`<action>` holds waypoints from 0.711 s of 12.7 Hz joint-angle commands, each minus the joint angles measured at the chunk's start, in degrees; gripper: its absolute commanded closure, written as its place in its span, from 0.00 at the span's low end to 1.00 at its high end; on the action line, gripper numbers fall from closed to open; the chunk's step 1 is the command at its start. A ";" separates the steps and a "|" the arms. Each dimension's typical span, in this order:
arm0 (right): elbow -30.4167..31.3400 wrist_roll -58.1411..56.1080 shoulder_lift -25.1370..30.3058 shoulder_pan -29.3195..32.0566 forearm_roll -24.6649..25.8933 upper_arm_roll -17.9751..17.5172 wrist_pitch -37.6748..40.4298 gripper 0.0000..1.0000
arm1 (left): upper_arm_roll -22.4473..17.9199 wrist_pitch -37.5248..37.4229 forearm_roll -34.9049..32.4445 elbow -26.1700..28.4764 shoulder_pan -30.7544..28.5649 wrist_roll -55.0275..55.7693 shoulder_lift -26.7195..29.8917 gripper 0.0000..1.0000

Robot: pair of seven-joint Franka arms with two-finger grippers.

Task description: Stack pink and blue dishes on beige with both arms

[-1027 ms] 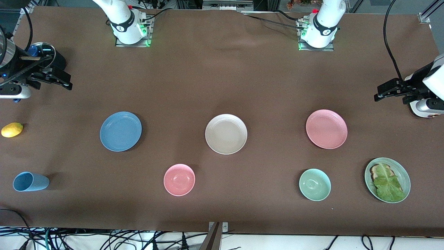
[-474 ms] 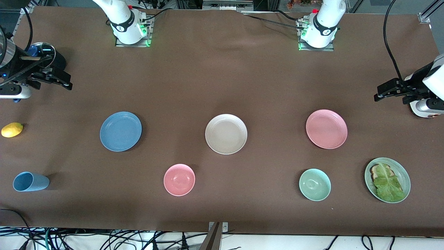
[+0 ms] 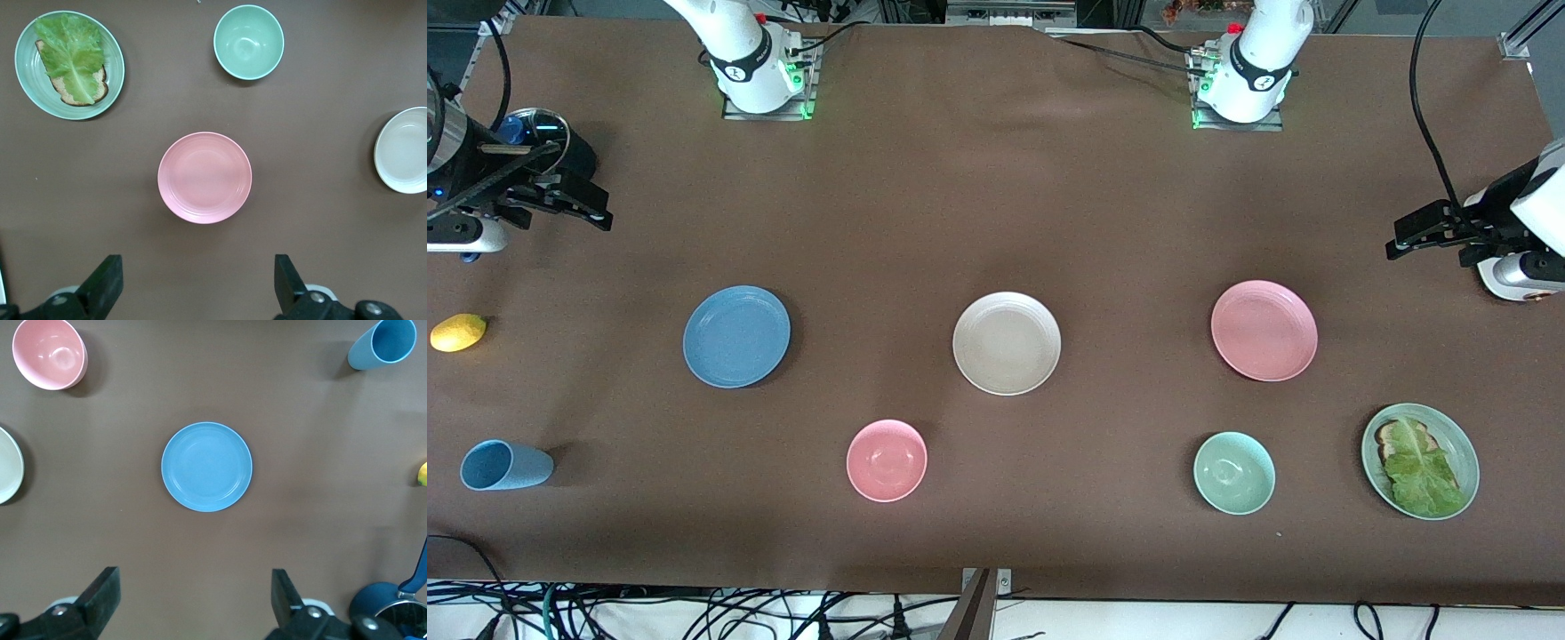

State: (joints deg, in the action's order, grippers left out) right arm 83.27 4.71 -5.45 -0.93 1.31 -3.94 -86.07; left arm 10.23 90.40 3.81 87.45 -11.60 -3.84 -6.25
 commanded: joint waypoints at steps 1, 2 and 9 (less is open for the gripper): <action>0.13 0.83 0.35 0.14 -0.17 -0.27 -0.06 0.00 | -0.12 -0.75 1.55 -2.02 0.00 -0.81 -0.87 0.00; 0.13 0.83 0.35 0.14 -0.17 -0.27 -0.06 0.00 | -0.04 -0.75 1.55 -2.46 0.00 -0.81 -0.87 0.00; 0.13 0.92 0.26 0.14 -0.17 -0.27 -0.15 0.00 | -0.12 -0.92 1.55 -2.99 0.00 -0.81 -1.40 0.00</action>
State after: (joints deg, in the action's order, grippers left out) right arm 83.27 4.71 -5.45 -0.93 1.31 -3.95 -86.07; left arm 10.23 90.39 3.81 86.51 -11.59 -3.84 -6.53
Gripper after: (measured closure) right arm 0.000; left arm 0.000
